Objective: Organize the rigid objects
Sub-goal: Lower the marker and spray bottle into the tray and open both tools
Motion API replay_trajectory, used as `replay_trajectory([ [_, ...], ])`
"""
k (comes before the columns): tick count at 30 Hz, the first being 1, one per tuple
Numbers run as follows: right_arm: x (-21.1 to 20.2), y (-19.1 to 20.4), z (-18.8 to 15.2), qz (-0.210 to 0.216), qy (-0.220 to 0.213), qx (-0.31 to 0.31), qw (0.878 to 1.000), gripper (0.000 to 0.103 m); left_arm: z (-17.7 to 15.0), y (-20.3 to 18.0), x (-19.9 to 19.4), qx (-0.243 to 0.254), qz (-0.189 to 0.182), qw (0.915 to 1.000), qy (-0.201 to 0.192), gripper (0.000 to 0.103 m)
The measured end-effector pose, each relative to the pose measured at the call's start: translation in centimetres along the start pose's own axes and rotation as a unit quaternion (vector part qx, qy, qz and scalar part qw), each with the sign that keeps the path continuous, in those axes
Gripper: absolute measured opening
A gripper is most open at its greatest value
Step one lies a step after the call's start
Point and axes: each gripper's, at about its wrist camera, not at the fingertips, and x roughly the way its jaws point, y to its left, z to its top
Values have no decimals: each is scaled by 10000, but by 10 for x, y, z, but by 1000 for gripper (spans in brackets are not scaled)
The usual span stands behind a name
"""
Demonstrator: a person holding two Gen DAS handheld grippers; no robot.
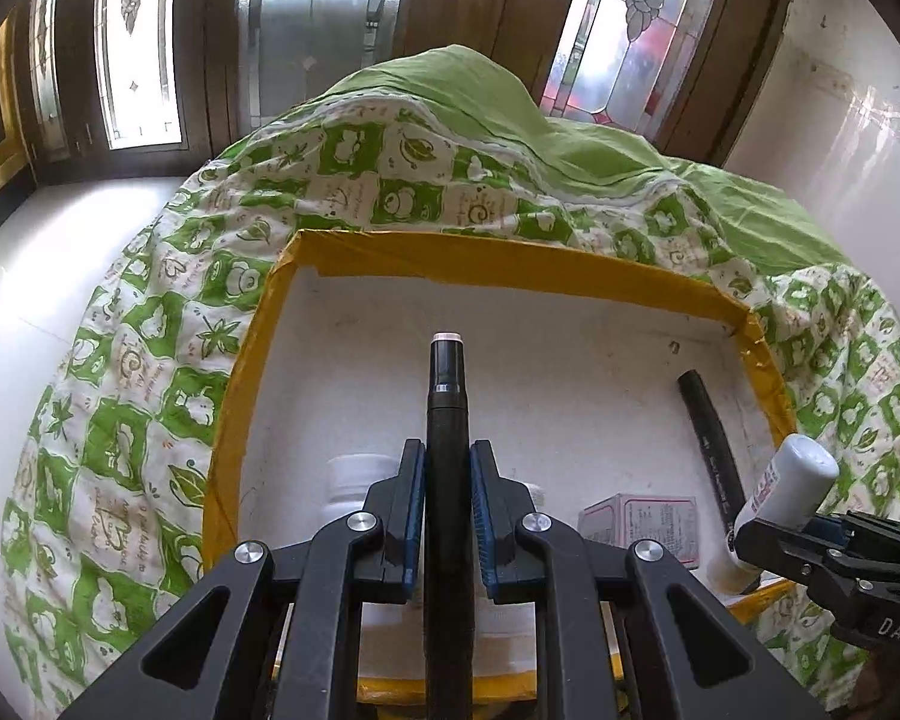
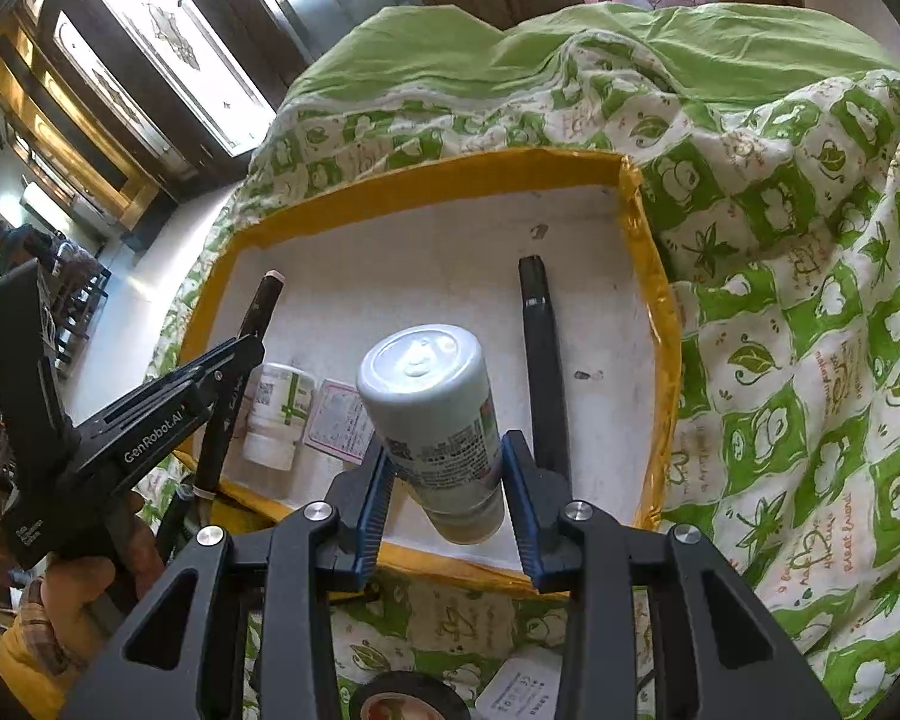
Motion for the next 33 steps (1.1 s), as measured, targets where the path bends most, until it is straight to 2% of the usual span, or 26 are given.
replay_trajectory([
  [14,15,4,2,-17,194,-31,9998,35,8,6,22,38,195,9997,120,14],
  [20,23,1,8,26,205,85,9998,35,3,13,14,-149,67,9998,89,16],
  [21,23,0,8,54,206,122,9997,35,0,14,8,-194,26,9998,57,20],
  [25,33,-6,10,-37,289,245,9993,34,-12,13,-18,-212,-45,9996,-165,48],
  [27,39,-9,9,-31,352,317,9989,34,-22,12,-34,-192,-102,9994,-282,56],
  [33,35,-8,8,-94,192,251,9995,34,-67,18,-79,-271,-96,9990,-356,63],
])
